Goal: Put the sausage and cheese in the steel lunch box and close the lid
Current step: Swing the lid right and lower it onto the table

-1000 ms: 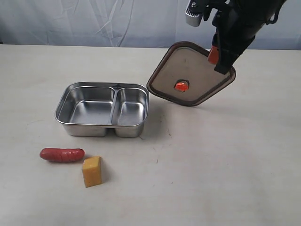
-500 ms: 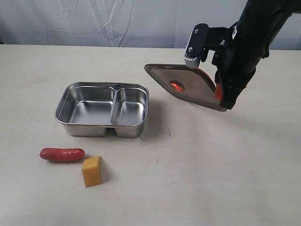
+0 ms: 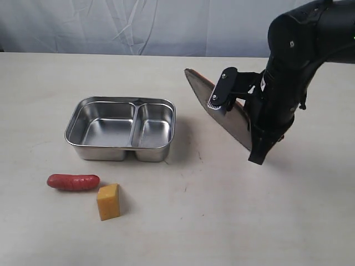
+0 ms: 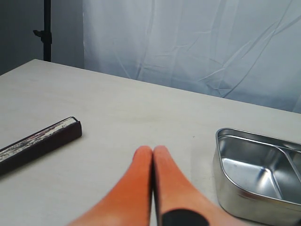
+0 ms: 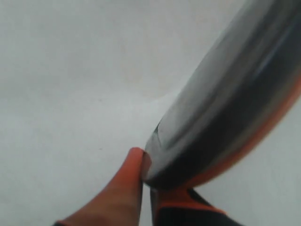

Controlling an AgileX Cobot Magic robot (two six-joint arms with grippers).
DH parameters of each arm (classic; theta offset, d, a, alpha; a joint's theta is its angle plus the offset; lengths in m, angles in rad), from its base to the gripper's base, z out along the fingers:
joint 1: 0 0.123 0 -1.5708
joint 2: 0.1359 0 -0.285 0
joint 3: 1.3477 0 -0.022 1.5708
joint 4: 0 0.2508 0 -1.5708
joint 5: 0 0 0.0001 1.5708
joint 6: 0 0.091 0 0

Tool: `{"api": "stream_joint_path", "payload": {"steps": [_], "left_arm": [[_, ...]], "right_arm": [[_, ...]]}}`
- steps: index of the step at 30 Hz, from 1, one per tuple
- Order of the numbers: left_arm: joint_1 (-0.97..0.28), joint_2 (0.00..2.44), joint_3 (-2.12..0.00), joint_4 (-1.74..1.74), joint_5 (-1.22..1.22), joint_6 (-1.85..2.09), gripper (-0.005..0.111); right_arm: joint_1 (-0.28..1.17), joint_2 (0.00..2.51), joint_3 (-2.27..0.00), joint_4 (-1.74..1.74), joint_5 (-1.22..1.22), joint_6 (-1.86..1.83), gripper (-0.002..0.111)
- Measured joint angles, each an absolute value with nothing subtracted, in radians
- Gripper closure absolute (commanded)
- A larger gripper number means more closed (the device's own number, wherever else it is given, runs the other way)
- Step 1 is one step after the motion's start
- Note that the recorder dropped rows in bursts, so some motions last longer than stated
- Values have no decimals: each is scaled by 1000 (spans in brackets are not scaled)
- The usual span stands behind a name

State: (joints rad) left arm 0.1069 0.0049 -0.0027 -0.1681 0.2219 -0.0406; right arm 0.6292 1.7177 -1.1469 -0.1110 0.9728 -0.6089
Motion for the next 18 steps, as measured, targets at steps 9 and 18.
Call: {"api": "stream_joint_path", "payload": {"steps": [9,18], "left_arm": [[107,5,-3,-168,222,-41,107],[107,5,-3,-168,222,-41,107]], "right_arm": [[629,1718,-1114,-332,913,-425,109],[741,1725,-1114,-312,952,-416,109]]}}
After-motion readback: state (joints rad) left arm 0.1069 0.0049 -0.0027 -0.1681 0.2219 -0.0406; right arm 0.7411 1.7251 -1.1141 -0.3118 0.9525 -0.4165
